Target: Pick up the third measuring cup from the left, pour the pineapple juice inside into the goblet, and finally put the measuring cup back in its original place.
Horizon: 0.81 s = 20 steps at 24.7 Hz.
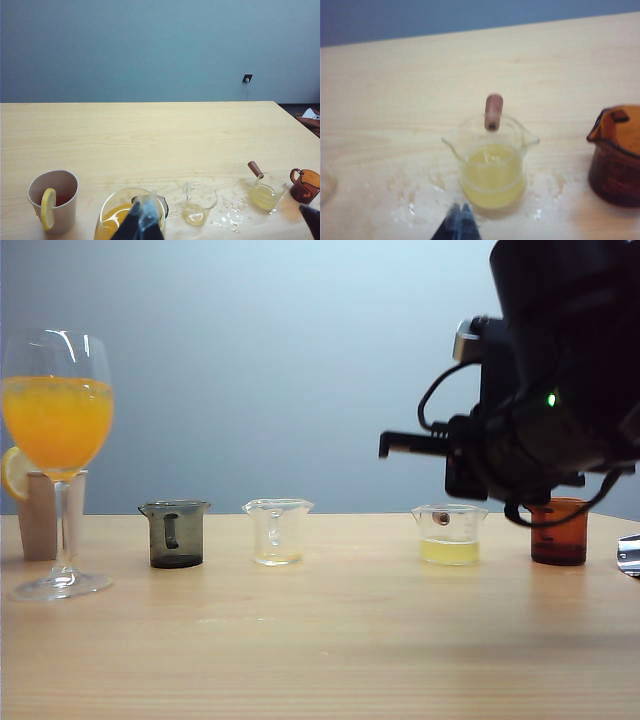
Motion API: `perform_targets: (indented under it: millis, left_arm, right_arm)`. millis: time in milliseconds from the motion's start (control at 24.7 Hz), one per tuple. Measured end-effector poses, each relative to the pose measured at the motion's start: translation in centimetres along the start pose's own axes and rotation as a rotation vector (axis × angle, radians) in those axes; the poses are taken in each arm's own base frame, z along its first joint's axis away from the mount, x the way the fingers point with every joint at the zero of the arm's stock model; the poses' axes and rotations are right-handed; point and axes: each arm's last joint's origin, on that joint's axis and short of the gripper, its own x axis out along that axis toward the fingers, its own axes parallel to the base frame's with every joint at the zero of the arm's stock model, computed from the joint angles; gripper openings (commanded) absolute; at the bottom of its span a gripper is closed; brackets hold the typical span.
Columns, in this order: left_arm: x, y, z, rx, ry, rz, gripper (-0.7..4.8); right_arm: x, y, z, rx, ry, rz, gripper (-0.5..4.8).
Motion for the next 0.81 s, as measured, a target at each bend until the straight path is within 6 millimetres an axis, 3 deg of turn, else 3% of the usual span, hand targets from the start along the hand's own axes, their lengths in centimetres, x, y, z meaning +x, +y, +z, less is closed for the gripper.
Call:
perform_targets:
  millis: [41,122,446,811]
  left_arm:
    - [0.0,0.0,0.0,0.0,0.0,0.0,-0.05]
    - [0.0,0.0,0.0,0.0,0.0,0.0,-0.05]
    - [0.0,0.0,0.0,0.0,0.0,-0.001,-0.05]
    - [0.0,0.0,0.0,0.0,0.0,-0.001,-0.05]
  right_arm:
    - [0.1,0.0,-0.5,-0.013,0.016,-0.004,2.6]
    - [0.3,0.0,-0.9,-0.023,0.03,-0.005,4.04]
    - [0.7,0.0,-1.9,-0.04,0.064,-0.005,4.17]
    - [3.5,0.9,-2.4,-0.045,0.074,-0.037,4.15]
